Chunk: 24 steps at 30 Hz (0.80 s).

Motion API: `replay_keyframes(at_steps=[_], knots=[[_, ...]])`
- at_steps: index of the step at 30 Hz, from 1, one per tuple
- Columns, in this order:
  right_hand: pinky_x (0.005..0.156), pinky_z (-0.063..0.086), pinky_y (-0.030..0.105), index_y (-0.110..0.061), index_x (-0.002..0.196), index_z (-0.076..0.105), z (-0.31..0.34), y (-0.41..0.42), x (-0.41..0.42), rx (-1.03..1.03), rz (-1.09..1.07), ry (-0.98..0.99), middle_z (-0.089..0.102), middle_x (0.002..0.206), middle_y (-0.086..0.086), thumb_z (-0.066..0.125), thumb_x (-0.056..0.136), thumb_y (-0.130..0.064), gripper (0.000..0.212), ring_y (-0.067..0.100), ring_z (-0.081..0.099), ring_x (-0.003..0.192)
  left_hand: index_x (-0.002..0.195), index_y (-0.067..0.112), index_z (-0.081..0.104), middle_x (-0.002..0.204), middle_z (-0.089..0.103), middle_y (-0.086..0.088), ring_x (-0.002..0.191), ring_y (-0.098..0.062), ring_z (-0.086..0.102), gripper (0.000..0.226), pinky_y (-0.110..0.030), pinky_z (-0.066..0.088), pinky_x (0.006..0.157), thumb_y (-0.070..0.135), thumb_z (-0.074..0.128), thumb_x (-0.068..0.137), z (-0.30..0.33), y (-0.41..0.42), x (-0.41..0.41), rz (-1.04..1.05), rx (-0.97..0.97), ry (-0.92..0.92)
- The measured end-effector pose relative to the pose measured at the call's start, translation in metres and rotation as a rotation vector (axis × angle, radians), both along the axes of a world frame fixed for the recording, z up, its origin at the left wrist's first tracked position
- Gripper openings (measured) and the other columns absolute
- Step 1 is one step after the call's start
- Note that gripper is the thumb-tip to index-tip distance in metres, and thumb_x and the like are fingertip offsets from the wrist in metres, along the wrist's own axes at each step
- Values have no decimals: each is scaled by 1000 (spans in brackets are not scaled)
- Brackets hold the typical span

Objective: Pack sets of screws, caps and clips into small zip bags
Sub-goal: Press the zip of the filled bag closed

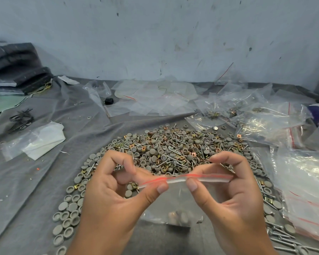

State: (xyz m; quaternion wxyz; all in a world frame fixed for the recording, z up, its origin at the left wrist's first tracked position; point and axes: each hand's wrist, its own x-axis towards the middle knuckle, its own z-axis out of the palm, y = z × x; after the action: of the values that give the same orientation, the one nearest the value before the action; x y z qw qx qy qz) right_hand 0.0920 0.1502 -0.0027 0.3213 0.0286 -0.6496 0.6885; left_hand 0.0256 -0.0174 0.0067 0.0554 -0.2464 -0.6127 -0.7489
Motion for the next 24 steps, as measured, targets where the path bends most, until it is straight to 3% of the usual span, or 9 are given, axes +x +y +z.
replay_keyframes(at_steps=[3, 7, 11, 13, 15, 17, 21, 24], knots=[[68, 56, 20, -44, 97, 61, 5, 4, -1, -59, 6, -31, 77, 85, 8, 92, 59, -54, 50, 18, 75, 74, 80, 40, 59, 75, 77, -8, 70, -19, 76, 49, -19, 56, 61, 58, 94, 52, 3, -2, 1, 33, -22, -23], [60, 54, 16, -44, 87, 67, 10, 12, -1, -166, 71, -98, 77, 78, 8, 97, 45, -54, 53, 12, 74, 68, 90, 40, 64, 81, 79, -4, 60, -4, 66, 48, -9, 47, 54, 68, 87, 59, 7, -2, 5, 1, -57, -69], [72, 54, 15, -38, 106, 72, 17, 26, 3, -142, 267, -170, 77, 84, 13, 89, 68, -47, 42, 14, 74, 84, 86, 40, 66, 77, 78, -7, 55, -6, 63, 51, -7, 43, 50, 71, 88, 52, 11, -4, 2, -10, -25, -105], [77, 52, 13, -36, 113, 71, 21, 30, 4, -114, 292, -193, 78, 88, 13, 77, 82, -39, 31, 12, 73, 91, 85, 40, 67, 77, 78, -8, 54, -17, 61, 55, -9, 41, 47, 72, 88, 47, 13, -5, 1, -4, -28, -122], [77, 52, 12, -34, 115, 71, 22, 30, 4, -98, 302, -198, 78, 93, 12, 69, 86, -29, 29, 10, 73, 92, 88, 39, 67, 77, 78, -7, 54, -23, 51, 58, -11, 37, 45, 74, 87, 46, 12, -5, 1, 8, -47, -115], [74, 53, 12, -32, 113, 71, 22, 27, 4, -96, 296, -189, 78, 96, 12, 67, 87, -25, 27, 9, 73, 90, 92, 38, 68, 77, 78, -7, 53, -19, 52, 61, -10, 37, 46, 75, 87, 47, 11, -4, 1, 25, -53, -108], [70, 51, 10, -35, 107, 72, 22, 28, 5, -71, 236, -186, 78, 86, 5, 69, 86, -29, 23, 4, 71, 80, 103, 37, 67, 77, 79, -3, 59, -20, 54, 68, -8, 41, 49, 76, 84, 50, 8, -3, 3, 37, -98, -88], [66, 48, 7, -35, 106, 72, 22, 30, 7, -27, 220, -198, 76, 80, -3, 69, 87, -32, 20, -2, 67, 73, 100, 41, 68, 76, 78, -4, 57, -15, 58, 65, -8, 43, 49, 77, 85, 49, 6, -2, 3, 37, -98, -92]])
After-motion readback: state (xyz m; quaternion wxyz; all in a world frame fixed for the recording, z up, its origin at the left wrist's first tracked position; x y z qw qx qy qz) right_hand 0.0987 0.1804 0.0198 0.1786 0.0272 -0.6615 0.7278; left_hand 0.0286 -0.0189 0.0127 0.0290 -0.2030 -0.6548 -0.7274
